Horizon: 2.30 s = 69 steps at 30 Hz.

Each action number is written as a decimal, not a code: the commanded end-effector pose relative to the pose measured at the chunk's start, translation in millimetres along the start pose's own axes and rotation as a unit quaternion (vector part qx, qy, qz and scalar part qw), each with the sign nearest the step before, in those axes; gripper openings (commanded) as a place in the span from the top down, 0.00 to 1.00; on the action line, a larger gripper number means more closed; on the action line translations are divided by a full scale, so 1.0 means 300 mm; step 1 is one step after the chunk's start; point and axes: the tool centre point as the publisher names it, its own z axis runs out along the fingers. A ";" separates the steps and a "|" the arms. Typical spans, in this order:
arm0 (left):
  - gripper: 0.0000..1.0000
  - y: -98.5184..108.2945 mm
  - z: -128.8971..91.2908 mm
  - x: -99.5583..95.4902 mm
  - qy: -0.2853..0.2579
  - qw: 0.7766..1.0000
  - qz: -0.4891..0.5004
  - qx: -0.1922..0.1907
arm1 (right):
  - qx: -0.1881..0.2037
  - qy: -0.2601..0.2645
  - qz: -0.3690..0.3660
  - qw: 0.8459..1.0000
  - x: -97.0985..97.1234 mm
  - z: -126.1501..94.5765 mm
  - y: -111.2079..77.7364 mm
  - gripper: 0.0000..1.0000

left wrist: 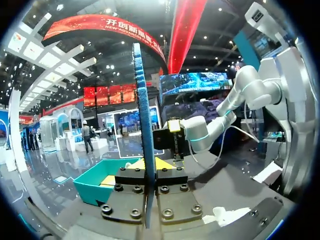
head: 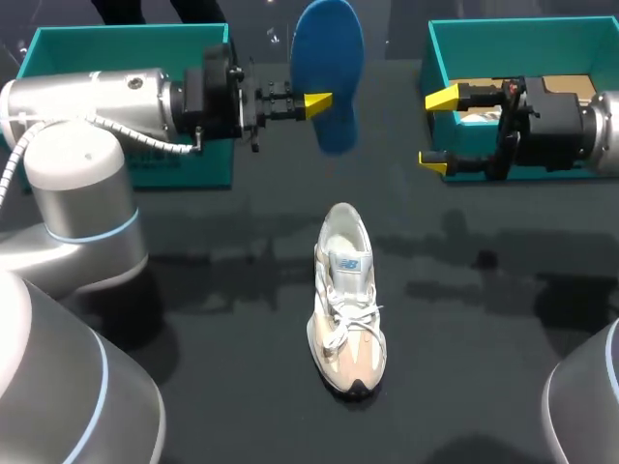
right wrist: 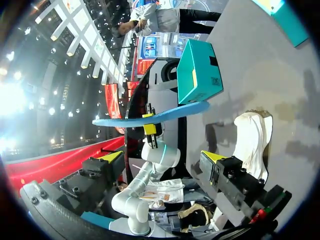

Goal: Take the shoe out of the shoebox, open the shoe tongue, remove and reinsert the insole, then place the shoe into the shoebox

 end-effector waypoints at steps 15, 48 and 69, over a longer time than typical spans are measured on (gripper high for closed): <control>1.00 -0.004 -0.010 0.034 0.036 0.904 0.425 -0.031 | 0.000 -0.001 0.000 1.000 0.000 0.005 0.001 0.00; 1.00 0.051 0.019 0.062 0.067 0.719 0.691 -0.033 | 0.030 0.001 -0.034 0.999 -0.022 0.052 0.006 0.00; 1.00 0.093 0.083 0.052 0.044 0.752 0.655 -0.057 | 0.055 -0.001 -0.068 0.996 -0.043 0.173 -0.018 0.06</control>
